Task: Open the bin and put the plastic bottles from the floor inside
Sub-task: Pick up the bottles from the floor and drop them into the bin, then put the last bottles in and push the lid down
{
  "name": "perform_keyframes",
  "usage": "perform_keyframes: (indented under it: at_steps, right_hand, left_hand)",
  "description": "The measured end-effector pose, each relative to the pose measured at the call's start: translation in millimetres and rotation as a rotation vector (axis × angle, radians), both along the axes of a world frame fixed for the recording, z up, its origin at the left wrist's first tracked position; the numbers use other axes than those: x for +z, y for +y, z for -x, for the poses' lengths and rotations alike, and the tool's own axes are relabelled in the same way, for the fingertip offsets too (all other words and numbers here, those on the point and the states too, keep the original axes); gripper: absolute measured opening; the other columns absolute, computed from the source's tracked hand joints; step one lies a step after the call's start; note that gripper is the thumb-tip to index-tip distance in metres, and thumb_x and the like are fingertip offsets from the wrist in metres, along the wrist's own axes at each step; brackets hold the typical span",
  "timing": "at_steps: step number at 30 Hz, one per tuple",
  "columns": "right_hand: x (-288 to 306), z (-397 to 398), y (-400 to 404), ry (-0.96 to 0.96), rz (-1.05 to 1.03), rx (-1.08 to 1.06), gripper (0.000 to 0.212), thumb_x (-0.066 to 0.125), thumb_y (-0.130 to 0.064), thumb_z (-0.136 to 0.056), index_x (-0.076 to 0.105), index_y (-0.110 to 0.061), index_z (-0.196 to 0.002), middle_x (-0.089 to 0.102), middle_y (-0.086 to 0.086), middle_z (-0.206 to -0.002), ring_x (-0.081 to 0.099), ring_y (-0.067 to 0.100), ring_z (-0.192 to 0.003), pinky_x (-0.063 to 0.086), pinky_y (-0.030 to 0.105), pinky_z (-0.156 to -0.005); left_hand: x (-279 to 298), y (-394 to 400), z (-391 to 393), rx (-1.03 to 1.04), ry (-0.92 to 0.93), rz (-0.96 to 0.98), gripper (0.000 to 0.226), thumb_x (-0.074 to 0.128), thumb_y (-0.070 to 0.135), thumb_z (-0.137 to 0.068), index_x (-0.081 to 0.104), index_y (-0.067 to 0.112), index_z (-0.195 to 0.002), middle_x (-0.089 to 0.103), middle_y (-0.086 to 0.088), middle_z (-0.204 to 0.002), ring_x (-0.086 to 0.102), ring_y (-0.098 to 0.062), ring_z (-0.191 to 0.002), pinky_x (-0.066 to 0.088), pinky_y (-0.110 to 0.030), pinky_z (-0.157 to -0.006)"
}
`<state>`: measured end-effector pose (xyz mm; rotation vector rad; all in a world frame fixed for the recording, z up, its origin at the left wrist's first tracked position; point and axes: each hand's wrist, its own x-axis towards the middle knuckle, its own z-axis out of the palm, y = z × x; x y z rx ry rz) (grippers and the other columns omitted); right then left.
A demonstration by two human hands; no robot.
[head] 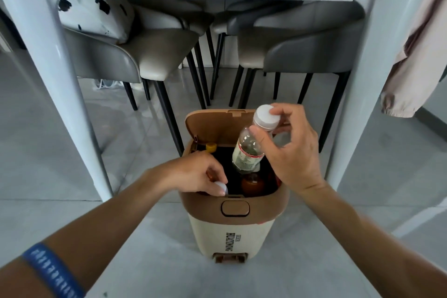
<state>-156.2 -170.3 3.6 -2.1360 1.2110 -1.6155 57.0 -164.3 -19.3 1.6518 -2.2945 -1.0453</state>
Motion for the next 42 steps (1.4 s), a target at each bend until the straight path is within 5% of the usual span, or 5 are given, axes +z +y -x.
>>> perform_keyframes:
  at_steps: [18,25,28,33,42]
  right_hand:
    - [-79.6,-12.1,-47.3,1.013,-0.501,0.129,0.028,0.055,-0.041,-0.088,0.065,-0.034,-0.113,0.062,0.003,-0.121,0.051,0.027,-0.112,0.046,0.044,-0.095]
    - [-55.8,3.6,-13.3,0.483,-0.208,0.043,0.017,0.055,-0.026,-0.092,0.069,-0.017,-0.096,0.068,-0.001,-0.096,0.061,0.018,-0.092,0.052,0.039,-0.079]
    - [-30.0,18.4,12.4,0.216,0.097,-0.141,0.024,0.060,-0.020,-0.086,0.059,-0.011,-0.108,0.061,0.009,-0.111,0.055,0.022,-0.100,0.046,0.038,-0.086]
    - [1.9,7.6,5.6,0.486,-0.008,-0.184,0.072,0.055,-0.048,-0.088,0.027,-0.019,-0.147,0.031,0.008,-0.155,0.028,0.028,-0.142,0.021,0.048,-0.115]
    - [-24.0,20.7,37.5,0.554,0.008,-0.131,0.050,0.048,-0.052,-0.089,0.054,-0.017,-0.125,0.063,0.002,-0.117,0.054,0.023,-0.104,0.038,0.040,-0.091]
  left_hand:
    - [-3.0,2.1,-24.3,0.150,0.034,0.269,0.011,0.075,0.025,-0.083,0.076,0.025,-0.094,0.074,0.014,-0.085,0.068,0.005,-0.079,0.053,-0.013,-0.069]
    - [-3.9,12.4,-34.7,0.360,0.133,0.698,0.028,0.063,0.031,-0.089,0.064,0.017,-0.065,0.058,0.006,-0.054,0.051,-0.009,-0.048,0.040,-0.029,-0.051]
    - [8.5,19.8,-37.1,0.564,0.283,0.942,0.022,0.058,0.036,-0.089,0.057,0.014,-0.095,0.062,-0.005,-0.081,0.057,-0.017,-0.071,0.048,-0.033,-0.062]
    - [22.3,24.7,-18.9,0.305,0.121,0.828,0.072,0.050,0.052,-0.090,0.029,0.019,-0.150,0.039,-0.007,-0.152,0.033,-0.018,-0.140,0.032,-0.051,-0.113]
    - [2.9,66.1,-34.4,0.145,-0.055,0.828,0.057,0.047,0.053,-0.091,0.054,0.016,-0.134,0.057,-0.004,-0.131,0.050,-0.018,-0.121,0.039,-0.042,-0.102]
